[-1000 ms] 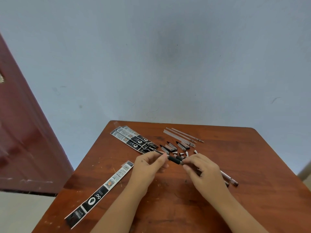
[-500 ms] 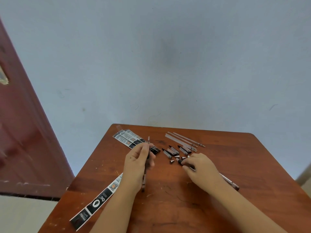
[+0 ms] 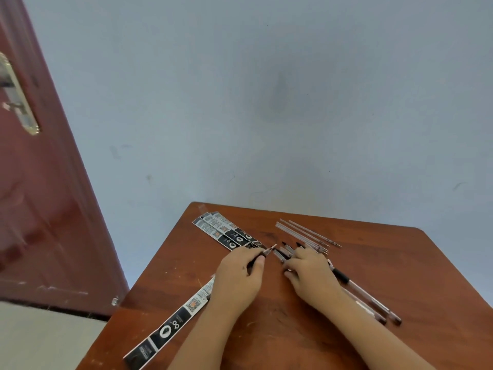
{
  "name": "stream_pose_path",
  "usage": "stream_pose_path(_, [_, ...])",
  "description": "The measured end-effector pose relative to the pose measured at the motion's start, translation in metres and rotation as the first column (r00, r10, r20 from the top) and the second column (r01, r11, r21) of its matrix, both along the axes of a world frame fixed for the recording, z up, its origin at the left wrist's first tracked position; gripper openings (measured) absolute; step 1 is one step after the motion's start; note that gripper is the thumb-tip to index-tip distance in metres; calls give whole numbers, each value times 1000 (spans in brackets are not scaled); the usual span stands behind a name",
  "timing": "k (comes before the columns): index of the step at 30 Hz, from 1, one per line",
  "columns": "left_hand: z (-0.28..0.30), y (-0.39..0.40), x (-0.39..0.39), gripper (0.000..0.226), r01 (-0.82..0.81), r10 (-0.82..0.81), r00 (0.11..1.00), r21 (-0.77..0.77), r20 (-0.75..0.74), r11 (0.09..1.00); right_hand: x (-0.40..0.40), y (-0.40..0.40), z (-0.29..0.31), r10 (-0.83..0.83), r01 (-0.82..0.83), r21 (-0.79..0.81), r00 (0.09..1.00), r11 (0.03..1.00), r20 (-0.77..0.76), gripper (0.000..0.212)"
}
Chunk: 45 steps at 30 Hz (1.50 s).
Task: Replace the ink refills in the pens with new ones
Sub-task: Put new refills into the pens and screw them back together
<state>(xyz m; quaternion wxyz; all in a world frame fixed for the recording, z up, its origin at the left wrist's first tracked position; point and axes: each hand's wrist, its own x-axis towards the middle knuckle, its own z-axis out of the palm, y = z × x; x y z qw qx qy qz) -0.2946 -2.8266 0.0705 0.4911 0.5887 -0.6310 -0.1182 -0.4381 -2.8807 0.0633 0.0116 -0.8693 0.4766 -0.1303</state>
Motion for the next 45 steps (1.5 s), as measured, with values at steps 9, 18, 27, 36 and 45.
stream_pose_path(9, [-3,-1,-4,22,-3,-14,980,85,197,996,-19,18,22,33,-40,6,885,999,464,8])
stream_pose_path(18, [-5,2,-17,14,37,-66,980,152,187,988,-35,18,8,-55,17,64,751,998,658,12])
stream_pose_path(27, [-10,1,-19,12,88,-121,960,136,252,987,-32,21,3,54,-78,15,802,997,596,14])
stream_pose_path(36, [-9,2,-18,13,97,-123,965,121,232,988,-38,19,6,27,-39,6,772,999,635,13])
stream_pose_path(45, [-13,2,-16,15,184,-197,949,75,246,980,-33,19,-1,122,-165,15,785,986,608,13])
